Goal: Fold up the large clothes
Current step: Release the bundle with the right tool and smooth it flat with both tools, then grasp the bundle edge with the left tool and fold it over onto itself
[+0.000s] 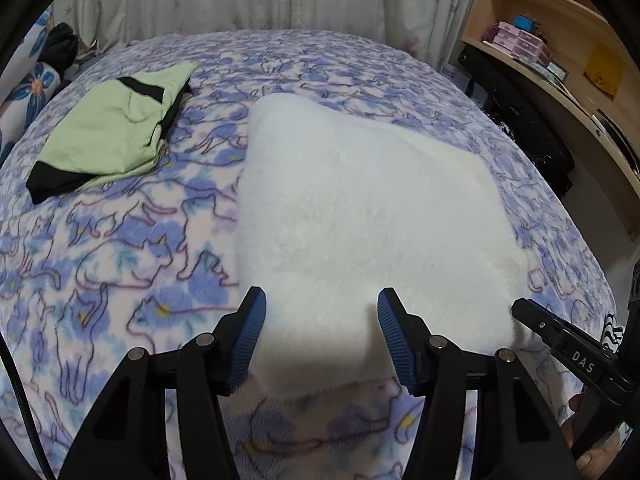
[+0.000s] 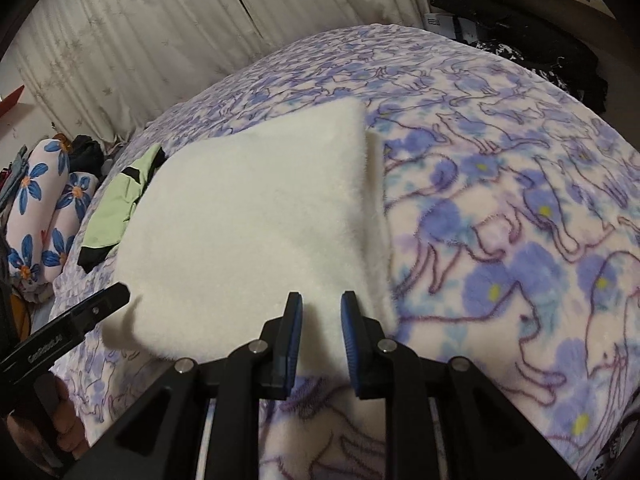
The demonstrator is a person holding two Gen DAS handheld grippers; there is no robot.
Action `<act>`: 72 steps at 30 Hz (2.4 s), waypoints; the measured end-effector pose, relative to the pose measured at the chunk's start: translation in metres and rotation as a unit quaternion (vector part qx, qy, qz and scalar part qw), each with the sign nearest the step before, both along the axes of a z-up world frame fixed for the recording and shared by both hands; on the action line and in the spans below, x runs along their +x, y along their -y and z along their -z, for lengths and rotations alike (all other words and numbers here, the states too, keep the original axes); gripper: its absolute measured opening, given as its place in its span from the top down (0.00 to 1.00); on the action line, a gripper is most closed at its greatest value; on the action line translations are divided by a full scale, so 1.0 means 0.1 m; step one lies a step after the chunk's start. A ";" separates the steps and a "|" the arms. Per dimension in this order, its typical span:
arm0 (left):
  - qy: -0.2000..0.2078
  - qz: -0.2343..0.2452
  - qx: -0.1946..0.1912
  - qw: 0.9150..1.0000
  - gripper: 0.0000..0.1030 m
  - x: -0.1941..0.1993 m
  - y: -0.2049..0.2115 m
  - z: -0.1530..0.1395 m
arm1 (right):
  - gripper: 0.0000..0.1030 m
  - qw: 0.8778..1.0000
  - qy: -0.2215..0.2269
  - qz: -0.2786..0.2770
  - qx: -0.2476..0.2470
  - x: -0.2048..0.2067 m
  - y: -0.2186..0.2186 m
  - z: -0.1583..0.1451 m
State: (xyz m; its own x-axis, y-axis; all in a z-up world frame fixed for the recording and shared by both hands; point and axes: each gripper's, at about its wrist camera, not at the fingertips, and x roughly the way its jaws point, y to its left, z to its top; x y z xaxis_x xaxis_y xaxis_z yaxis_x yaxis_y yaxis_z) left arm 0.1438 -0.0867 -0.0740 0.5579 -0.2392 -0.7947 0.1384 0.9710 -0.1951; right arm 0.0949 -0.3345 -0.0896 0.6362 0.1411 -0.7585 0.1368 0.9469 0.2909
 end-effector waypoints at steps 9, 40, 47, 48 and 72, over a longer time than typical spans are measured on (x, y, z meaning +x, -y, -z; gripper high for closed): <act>-0.029 -0.006 -0.027 0.999 0.33 -0.17 -0.09 -0.03 | 0.45 1.000 0.007 -0.010 0.011 -0.17 -0.13 -0.12; -0.064 0.062 -0.093 0.992 0.19 0.20 -0.50 -0.43 | 0.42 0.995 -0.026 -0.063 0.079 0.18 0.31 -0.70; -0.097 0.081 -0.124 0.984 0.19 0.72 -0.53 -0.19 | 0.35 0.986 -0.081 -0.062 0.131 0.78 0.65 -0.36; -0.105 0.084 -0.128 0.983 0.19 0.79 -0.51 -0.12 | 0.31 0.985 -0.086 -0.065 0.137 0.85 0.68 -0.29; -0.168 0.119 -0.198 0.958 0.00 1.41 -0.22 0.79 | 0.00 0.950 -0.134 -0.173 0.221 1.61 0.33 0.73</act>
State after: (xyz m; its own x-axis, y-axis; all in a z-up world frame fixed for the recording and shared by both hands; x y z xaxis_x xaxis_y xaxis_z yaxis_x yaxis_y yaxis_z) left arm 0.2846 -0.0646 -0.1531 0.1787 -0.6487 -0.7397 0.2121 0.7596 -0.6149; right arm 0.2558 -0.3679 -0.1624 0.2867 0.6495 -0.7042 -0.0345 0.7416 0.6699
